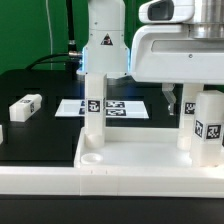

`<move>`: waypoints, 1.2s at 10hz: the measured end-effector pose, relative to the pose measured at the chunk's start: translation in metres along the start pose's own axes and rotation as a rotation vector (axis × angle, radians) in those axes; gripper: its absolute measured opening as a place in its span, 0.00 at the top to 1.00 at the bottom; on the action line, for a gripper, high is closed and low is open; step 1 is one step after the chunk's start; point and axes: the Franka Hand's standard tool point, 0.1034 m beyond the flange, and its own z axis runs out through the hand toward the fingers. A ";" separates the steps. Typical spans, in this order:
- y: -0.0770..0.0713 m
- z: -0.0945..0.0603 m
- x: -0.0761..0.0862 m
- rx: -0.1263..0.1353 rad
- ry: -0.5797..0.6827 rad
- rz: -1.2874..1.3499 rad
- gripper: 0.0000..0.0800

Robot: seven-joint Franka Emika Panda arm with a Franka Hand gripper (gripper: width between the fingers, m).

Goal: Assemble desk

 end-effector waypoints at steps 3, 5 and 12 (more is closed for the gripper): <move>-0.002 0.000 -0.001 -0.015 0.003 -0.164 0.19; -0.002 0.002 -0.002 -0.025 0.003 -0.203 0.34; -0.002 0.002 -0.002 -0.024 0.003 -0.094 0.64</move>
Offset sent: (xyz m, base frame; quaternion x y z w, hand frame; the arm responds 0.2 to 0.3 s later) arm -0.0005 0.0101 0.0048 -0.0194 0.0025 -0.1683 0.9855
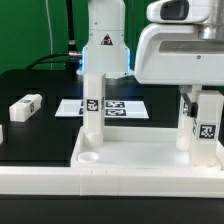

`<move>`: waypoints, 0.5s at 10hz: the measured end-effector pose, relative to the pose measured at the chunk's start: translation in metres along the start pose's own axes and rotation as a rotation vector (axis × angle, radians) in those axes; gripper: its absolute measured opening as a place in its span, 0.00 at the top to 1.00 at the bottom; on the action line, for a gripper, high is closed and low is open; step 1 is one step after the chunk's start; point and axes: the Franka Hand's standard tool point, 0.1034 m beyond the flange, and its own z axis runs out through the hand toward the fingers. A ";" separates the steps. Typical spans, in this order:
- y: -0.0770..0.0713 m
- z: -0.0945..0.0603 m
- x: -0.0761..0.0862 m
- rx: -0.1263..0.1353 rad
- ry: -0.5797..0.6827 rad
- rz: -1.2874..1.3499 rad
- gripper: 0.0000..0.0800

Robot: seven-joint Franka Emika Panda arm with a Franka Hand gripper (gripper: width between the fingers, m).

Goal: Assemble desk

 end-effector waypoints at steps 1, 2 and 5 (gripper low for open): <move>0.002 0.000 0.000 0.006 -0.003 0.093 0.64; 0.010 0.000 0.000 -0.002 -0.012 0.200 0.64; 0.028 0.000 0.003 -0.030 -0.010 0.468 0.64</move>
Offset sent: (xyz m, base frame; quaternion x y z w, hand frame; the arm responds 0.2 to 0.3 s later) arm 0.0029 0.0032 0.0043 0.0381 0.0076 0.2352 0.9712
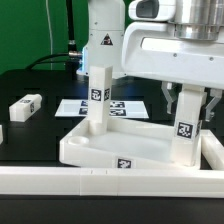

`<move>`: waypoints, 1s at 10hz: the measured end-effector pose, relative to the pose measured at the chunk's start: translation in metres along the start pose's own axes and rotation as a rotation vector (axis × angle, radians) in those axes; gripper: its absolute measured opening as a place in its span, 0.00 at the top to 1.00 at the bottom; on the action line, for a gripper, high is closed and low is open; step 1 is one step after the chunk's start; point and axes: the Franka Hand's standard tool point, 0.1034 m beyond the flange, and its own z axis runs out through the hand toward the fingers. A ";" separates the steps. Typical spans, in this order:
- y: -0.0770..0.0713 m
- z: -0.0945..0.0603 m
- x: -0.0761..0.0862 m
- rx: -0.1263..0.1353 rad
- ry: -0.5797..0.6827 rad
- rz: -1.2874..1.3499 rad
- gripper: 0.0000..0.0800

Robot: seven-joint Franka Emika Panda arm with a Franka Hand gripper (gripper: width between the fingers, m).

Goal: Assemble desk

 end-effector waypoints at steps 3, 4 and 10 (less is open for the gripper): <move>0.007 0.000 0.004 -0.018 0.008 0.086 0.63; 0.007 0.000 0.004 -0.017 0.009 0.084 0.44; 0.032 -0.038 -0.017 0.030 -0.002 0.012 0.19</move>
Offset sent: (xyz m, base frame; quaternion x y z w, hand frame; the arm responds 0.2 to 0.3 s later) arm 0.0000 0.0000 0.0000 0.0000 0.0000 0.0000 1.0000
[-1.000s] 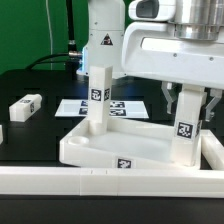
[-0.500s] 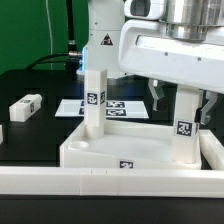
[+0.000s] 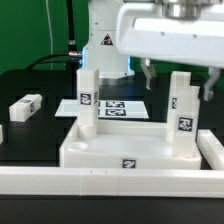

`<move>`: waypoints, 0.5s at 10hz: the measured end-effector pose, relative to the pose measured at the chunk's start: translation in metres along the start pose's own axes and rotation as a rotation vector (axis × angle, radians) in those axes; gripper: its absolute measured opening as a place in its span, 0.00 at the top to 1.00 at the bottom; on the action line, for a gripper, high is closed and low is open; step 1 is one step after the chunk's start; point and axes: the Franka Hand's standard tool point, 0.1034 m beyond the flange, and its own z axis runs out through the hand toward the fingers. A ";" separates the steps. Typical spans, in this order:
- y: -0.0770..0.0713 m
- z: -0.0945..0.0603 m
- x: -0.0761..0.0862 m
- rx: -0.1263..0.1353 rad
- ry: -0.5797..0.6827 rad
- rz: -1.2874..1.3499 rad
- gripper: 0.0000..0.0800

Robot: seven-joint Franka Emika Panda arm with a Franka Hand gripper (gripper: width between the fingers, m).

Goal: Assemble desk

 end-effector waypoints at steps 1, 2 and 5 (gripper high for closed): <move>0.012 -0.015 0.004 0.027 -0.004 -0.011 0.19; 0.028 -0.024 0.013 0.049 -0.007 -0.036 0.19; 0.039 -0.023 0.020 0.043 -0.005 -0.042 0.19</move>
Offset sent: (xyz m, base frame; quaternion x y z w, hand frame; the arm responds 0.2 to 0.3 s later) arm 0.0000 0.0000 0.0000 0.0000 0.0000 0.0000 1.0000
